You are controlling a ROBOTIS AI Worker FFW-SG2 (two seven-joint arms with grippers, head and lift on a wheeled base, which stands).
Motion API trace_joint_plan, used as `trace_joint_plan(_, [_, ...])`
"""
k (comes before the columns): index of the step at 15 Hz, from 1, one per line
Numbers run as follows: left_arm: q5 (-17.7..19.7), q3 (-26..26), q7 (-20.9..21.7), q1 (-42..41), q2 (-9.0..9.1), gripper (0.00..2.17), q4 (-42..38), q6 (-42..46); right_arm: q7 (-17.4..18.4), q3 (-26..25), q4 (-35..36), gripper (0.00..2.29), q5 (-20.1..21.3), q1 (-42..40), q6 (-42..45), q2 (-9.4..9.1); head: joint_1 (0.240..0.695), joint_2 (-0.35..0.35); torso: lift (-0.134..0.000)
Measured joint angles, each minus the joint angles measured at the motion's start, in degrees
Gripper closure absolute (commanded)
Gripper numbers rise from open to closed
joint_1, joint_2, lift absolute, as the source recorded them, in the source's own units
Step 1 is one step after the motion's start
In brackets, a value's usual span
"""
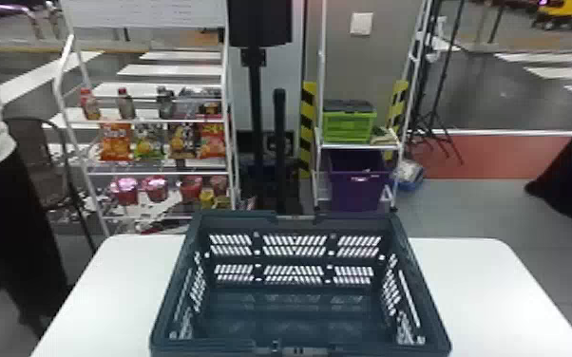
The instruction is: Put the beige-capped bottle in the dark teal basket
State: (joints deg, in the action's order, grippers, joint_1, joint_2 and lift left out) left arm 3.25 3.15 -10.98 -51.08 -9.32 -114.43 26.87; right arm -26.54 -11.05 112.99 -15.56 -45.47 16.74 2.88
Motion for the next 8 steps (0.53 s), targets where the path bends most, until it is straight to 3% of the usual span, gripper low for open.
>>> trace_joint_plan(8, [0.0,0.3,-0.4,0.6,0.01,0.12,0.4,-0.6,-0.4,-0.4,5.7,2.17,0.8,1.9,-5.4,-1.14,0.499,0.000,0.000])
